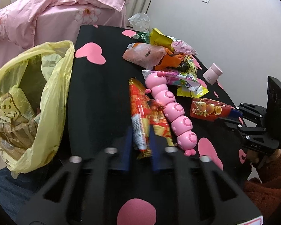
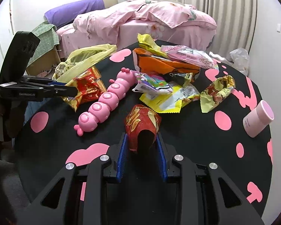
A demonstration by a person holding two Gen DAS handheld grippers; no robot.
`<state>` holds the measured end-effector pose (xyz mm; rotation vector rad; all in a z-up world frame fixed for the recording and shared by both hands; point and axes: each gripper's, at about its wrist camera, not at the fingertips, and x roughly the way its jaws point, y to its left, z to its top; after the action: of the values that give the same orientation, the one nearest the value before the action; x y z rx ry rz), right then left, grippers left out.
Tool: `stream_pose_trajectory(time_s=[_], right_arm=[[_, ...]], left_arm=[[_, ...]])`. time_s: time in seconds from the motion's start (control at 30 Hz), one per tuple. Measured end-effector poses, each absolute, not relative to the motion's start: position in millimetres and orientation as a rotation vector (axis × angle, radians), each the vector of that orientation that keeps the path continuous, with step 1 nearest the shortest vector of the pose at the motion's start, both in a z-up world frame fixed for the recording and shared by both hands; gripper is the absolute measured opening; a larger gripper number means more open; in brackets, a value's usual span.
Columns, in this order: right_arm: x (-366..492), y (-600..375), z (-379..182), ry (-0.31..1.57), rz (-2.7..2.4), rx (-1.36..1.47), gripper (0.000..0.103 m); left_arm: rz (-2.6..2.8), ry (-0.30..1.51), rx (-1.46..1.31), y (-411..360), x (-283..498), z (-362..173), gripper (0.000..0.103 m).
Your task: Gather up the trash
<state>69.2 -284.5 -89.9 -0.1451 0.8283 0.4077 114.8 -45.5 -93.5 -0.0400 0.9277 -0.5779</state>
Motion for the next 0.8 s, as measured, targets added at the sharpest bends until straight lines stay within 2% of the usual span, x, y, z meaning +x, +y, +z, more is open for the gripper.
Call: stream_pose_trajectory(time_s=[0.13, 0.6, 0.8], right_arm=[[64, -286, -77, 0.792, 0.402, -0.144, 0.029], [60, -266, -26, 0.642, 0.401, -0.181, 0.029], [72, -243, -12, 0.599, 0.446, -0.198, 0.029]], left_arm=[[-0.580, 0.890, -0.042, -42, 111, -84, 0.010], [-0.506, 0.754, -0.076, 0, 98, -38, 0.010], [-0.352, 0.706, -0.163, 54, 105, -29, 0.010]])
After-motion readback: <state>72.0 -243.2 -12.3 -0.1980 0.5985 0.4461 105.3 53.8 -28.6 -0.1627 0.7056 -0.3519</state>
